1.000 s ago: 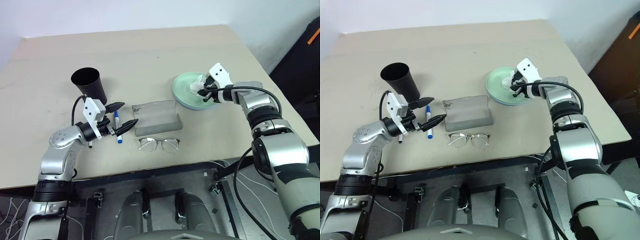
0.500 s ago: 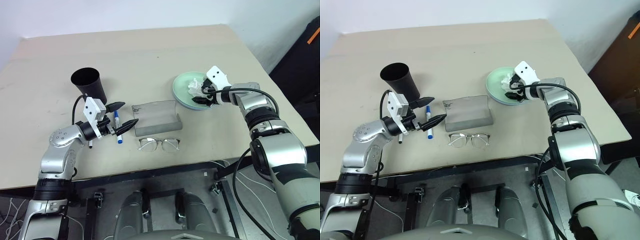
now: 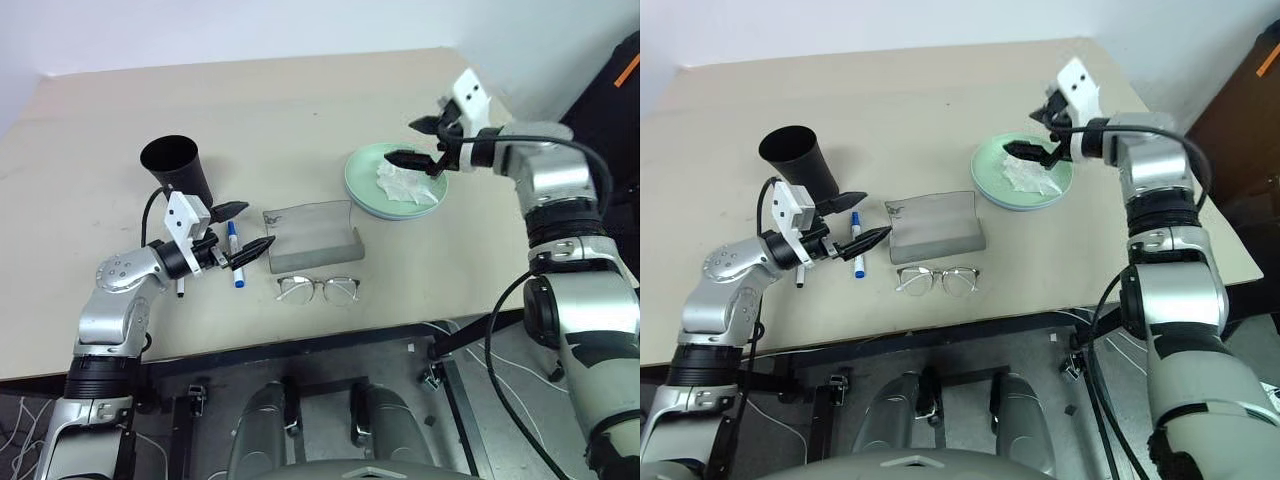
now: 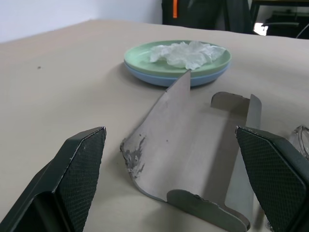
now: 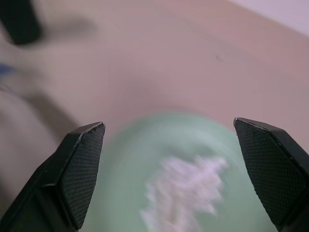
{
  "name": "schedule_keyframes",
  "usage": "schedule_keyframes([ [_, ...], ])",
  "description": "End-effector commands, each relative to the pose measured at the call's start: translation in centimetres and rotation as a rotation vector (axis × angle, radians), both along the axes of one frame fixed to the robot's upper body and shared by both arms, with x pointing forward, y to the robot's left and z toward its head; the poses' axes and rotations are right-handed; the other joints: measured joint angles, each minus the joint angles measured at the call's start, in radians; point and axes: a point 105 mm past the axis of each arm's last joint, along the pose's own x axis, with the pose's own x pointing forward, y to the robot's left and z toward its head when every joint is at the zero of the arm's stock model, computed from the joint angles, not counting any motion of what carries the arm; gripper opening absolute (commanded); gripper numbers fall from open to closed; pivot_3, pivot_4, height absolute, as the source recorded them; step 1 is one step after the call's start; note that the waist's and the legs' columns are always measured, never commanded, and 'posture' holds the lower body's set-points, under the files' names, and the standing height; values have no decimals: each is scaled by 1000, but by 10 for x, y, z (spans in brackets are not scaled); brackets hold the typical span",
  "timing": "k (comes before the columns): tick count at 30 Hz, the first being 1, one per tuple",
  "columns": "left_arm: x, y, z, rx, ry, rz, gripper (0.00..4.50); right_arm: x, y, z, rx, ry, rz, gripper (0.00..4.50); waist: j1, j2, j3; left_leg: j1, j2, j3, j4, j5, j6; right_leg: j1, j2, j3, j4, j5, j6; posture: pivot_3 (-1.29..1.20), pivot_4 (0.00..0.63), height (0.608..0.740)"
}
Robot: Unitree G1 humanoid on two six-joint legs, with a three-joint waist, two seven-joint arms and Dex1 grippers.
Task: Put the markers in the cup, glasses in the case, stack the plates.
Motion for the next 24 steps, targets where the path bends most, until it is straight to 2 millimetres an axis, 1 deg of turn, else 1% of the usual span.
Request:
schedule_keyframes([
  [1,-7,5,20,-10,-62,3,4500,-31,14,5,37,76,156,4485,1,0,0,0,0,0,0,0,0,0,0,0,0,-1,-1,0,150,715],
  [2,-7,5,21,-8,-61,6,4500,-37,18,1,36,110,185,4485,1,0,0,0,0,0,0,0,0,0,0,0,0,-1,-1,0,150,715],
  [5,-11,4,24,-6,-61,2,4500,-59,35,-21,25,277,272,4485,1,0,0,0,0,0,0,0,0,0,-1,0,0,0,-2,0,150,715],
  [7,-12,2,25,-5,-62,0,4500,-73,45,-31,11,343,333,4485,1,0,0,0,0,0,0,0,0,0,-1,0,0,1,-3,0,150,715],
  [11,-15,0,26,-10,-62,-2,4500,-91,63,-40,12,407,422,4485,3,0,0,0,0,1,-1,0,0,-1,-1,0,0,1,-3,0,150,715],
  [15,-20,0,23,-12,-55,-10,4500,-103,76,-53,-7,458,472,4485,3,-1,0,0,0,1,-2,0,0,-2,-1,0,-1,1,-3,0,150,715],
  [18,-22,1,21,-11,-52,-17,4500,-108,82,-61,-16,486,491,4485,4,-1,0,0,0,1,-3,0,0,-4,-1,0,-2,1,-3,0,150,715],
  [24,-23,-3,21,-26,-41,-49,4500,-109,84,-70,-39,491,480,4485,7,-1,-1,-2,0,3,-3,0,0,-7,-1,0,-2,2,-3,0,150,715],
])
